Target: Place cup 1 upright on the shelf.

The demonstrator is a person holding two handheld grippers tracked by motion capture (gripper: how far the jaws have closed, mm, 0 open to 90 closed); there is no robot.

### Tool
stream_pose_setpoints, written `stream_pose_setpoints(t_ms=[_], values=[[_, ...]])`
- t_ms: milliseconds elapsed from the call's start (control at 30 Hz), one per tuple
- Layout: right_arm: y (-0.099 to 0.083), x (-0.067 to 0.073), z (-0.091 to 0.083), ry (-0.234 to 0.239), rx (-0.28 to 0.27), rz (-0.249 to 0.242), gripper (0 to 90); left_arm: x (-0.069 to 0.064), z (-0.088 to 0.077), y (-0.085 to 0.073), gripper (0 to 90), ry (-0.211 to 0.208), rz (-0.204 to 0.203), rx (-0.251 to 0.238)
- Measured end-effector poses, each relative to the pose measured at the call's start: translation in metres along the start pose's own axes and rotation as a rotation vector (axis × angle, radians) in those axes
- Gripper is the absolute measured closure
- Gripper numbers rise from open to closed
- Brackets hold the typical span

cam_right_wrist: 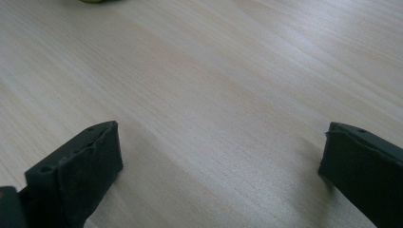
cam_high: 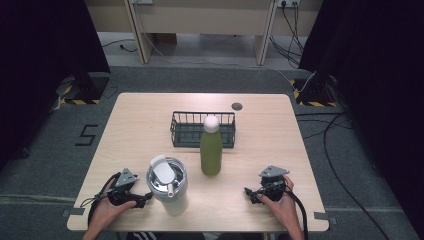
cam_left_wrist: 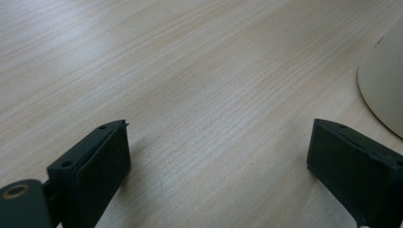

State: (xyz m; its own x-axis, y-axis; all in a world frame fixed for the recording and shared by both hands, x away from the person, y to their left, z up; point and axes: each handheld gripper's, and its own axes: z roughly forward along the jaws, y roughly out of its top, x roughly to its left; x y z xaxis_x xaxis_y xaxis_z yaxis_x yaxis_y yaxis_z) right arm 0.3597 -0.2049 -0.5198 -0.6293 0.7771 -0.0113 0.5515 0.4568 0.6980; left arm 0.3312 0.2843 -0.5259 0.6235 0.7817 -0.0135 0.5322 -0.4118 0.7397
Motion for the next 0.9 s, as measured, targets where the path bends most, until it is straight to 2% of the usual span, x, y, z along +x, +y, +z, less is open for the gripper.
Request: stream_pose_setpoints(t_ms=[167, 367, 767, 900], values=[[0.000, 0.000, 0.000, 0.000, 0.000, 0.000, 0.3, 0.000, 0.000, 0.000, 7.0, -0.002, 0.004, -0.002], [0.000, 0.000, 0.000, 0.000, 0.000, 0.000, 0.3, -0.001, -0.002, -0.001, 15.8, -0.019, 0.013, -0.023], [0.000, 0.000, 0.000, 0.000, 0.000, 0.000, 0.3, -0.005, -0.010, -0.005, 15.0, -0.026, 0.022, -0.064], [0.000, 0.000, 0.000, 0.000, 0.000, 0.000, 0.3, -0.009, -0.016, -0.008, 15.0, -0.038, 0.007, -0.089]])
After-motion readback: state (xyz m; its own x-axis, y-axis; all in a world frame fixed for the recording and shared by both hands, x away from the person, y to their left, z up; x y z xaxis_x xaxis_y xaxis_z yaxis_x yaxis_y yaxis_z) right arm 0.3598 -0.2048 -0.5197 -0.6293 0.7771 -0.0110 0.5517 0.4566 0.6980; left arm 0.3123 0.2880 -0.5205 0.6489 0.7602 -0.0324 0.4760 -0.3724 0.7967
